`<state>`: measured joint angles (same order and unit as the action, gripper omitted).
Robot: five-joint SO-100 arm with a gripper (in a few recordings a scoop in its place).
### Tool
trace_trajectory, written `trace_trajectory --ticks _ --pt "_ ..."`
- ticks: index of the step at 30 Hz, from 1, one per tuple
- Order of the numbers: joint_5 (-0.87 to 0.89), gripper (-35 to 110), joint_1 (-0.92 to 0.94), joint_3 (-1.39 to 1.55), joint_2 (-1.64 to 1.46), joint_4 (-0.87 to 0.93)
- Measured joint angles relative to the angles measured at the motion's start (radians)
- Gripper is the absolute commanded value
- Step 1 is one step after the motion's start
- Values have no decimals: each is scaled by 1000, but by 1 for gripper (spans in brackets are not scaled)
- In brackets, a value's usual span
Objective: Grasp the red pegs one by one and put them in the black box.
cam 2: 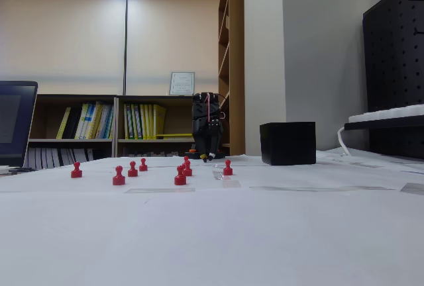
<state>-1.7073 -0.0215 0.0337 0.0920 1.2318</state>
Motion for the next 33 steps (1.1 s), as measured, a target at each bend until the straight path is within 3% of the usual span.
trace_trajectory --ticks 6,13,22,33 --pt "101 2 20 -2 -250 -319" --pt "209 5 77 -2 -376 -502" --pt "221 8 138 2 -712 -954" --pt "212 10 170 2 -1026 -1376"
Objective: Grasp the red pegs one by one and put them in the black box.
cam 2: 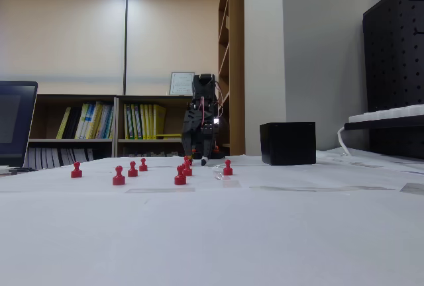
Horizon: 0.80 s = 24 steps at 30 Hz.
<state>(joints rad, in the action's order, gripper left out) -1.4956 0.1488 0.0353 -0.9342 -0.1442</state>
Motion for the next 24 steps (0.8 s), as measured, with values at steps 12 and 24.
trace_trajectory --ticks 12,24 --pt "-2 21 -3 61 -296 -308" --pt "-49 21 -15 213 -456 -330"
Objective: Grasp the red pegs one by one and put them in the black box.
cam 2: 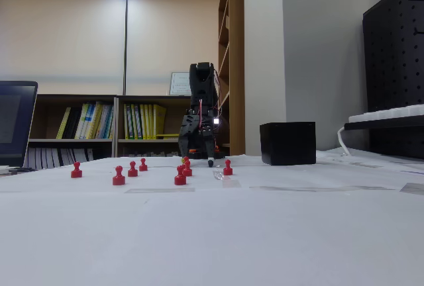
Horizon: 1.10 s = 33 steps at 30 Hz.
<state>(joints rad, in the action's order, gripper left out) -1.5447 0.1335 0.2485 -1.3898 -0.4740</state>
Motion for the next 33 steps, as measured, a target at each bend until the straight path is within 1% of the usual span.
trace_trajectory --ticks 19,33 --pt "54 21 0 232 -196 -15" --pt "29 21 48 244 -213 -14"
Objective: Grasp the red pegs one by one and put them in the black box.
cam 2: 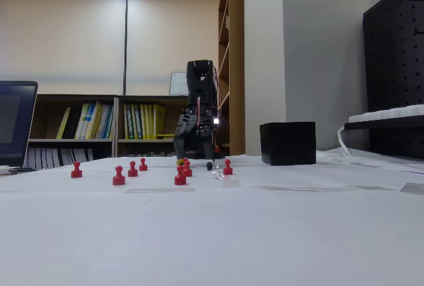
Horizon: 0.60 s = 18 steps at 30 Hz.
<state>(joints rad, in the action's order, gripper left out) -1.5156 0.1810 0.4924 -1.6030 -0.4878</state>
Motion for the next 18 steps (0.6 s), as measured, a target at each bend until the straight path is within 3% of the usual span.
trace_trajectory --ticks 18 --pt "-15 20 14 86 -64 0"
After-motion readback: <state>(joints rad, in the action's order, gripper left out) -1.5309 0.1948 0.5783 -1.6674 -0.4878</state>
